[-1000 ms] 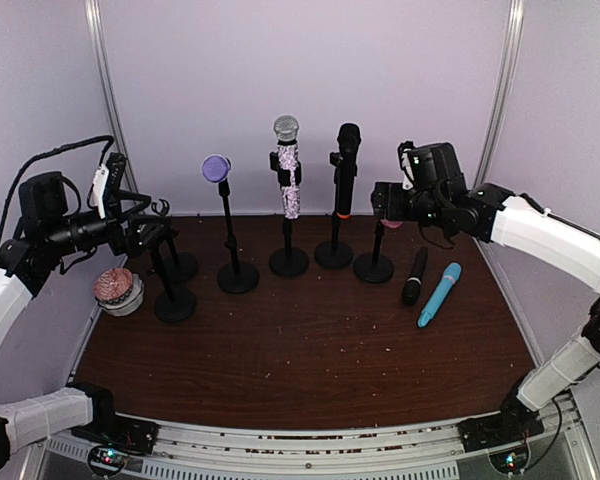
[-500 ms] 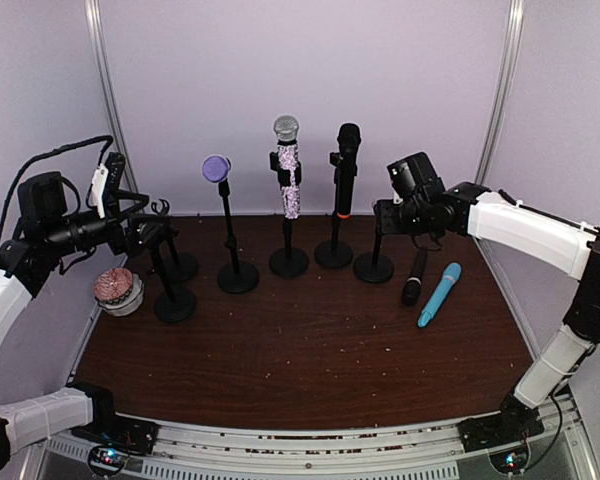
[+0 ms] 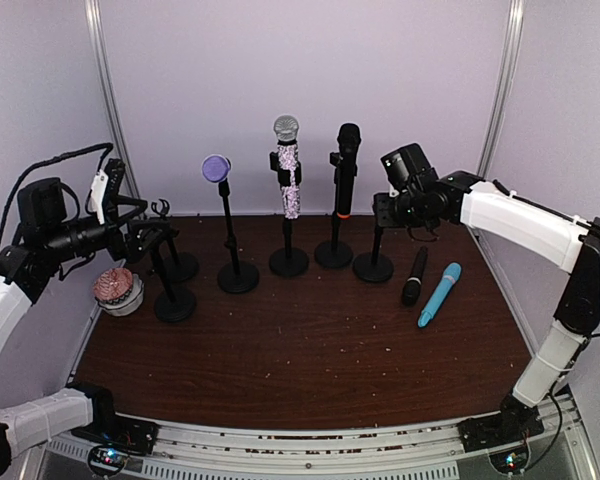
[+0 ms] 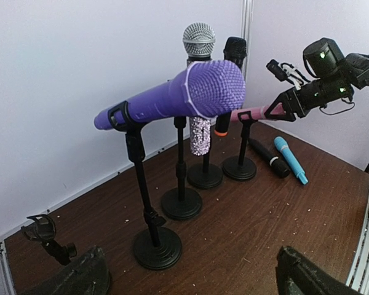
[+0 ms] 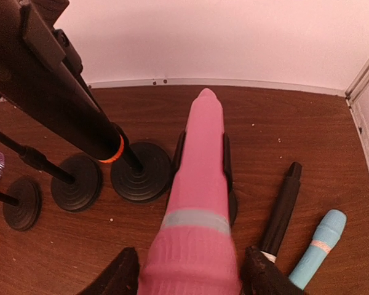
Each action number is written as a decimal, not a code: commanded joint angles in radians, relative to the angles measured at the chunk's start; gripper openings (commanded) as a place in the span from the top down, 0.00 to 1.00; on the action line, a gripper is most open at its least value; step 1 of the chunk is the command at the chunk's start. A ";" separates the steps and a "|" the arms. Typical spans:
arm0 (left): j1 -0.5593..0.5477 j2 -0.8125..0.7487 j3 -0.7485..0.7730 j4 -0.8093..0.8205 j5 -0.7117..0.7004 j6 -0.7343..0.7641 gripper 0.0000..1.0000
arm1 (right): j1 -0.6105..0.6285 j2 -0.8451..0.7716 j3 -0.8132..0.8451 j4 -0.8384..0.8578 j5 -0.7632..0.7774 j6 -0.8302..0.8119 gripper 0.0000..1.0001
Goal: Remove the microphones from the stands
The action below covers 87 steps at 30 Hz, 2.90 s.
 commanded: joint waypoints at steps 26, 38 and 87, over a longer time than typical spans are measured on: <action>-0.049 -0.099 -0.199 0.022 0.016 0.021 0.09 | 0.167 -0.145 -0.149 0.018 -0.100 0.073 0.99; -0.239 0.023 -0.208 0.181 -0.167 -0.058 0.11 | 0.430 -0.077 -0.067 0.049 -0.134 0.121 0.99; -0.439 0.304 -0.430 0.626 -0.512 0.040 0.91 | 0.625 0.336 0.408 0.131 -0.106 0.117 1.00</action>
